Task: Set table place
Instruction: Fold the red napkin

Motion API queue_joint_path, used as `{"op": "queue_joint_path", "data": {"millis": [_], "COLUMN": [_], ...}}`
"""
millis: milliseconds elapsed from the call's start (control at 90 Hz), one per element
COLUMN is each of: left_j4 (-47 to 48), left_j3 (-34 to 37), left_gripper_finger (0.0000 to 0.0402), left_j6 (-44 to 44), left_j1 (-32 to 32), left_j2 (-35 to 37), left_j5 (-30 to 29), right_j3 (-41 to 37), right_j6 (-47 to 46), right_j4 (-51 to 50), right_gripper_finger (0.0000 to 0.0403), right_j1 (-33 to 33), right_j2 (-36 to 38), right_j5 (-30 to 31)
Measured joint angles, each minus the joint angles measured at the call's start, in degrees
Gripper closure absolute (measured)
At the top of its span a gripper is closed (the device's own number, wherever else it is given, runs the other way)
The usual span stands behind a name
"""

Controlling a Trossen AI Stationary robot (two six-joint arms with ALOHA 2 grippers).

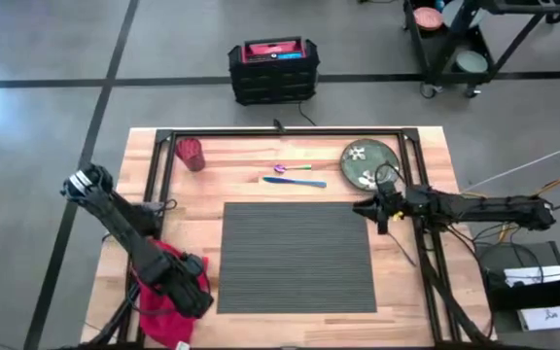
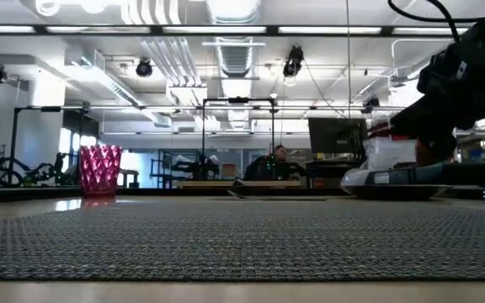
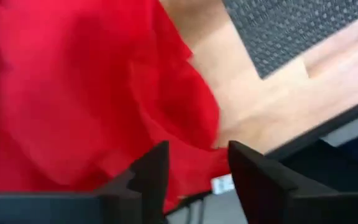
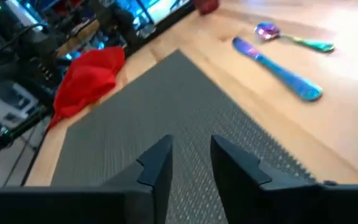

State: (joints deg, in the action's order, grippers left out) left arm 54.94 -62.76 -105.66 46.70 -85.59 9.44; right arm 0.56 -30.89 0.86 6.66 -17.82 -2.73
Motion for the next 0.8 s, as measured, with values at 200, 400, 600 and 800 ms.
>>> {"op": "queue_joint_path", "data": {"millis": [200,400,600,800], "left_j4": [-0.9,-2.8,-4.9,-3.2], "left_j3": [2.7,3.8,4.0,-0.4], "left_gripper_finger": [0.0202,0.024,0.0374,0.0398], "left_j6": [-4.4,-1.9,4.9,10.8], "left_j1": [0.0,0.0,0.0,-1.7], "left_j2": [-3.0,-4.8,-6.1,-4.4], "left_j5": [5.3,7.4,7.2,-2.3], "right_j3": [0.0,0.0,0.0,0.8], "right_j6": [2.4,3.8,5.6,3.9], "right_j4": [0.0,0.0,0.0,5.8], "right_gripper_finger": [0.027,0.0261,0.0268,0.0286], "right_j1": [0.0,0.0,0.0,0.0], "right_j2": [-1.2,-1.1,-1.1,-1.1], "right_j5": [-0.3,-0.3,-0.3,-5.9]}}
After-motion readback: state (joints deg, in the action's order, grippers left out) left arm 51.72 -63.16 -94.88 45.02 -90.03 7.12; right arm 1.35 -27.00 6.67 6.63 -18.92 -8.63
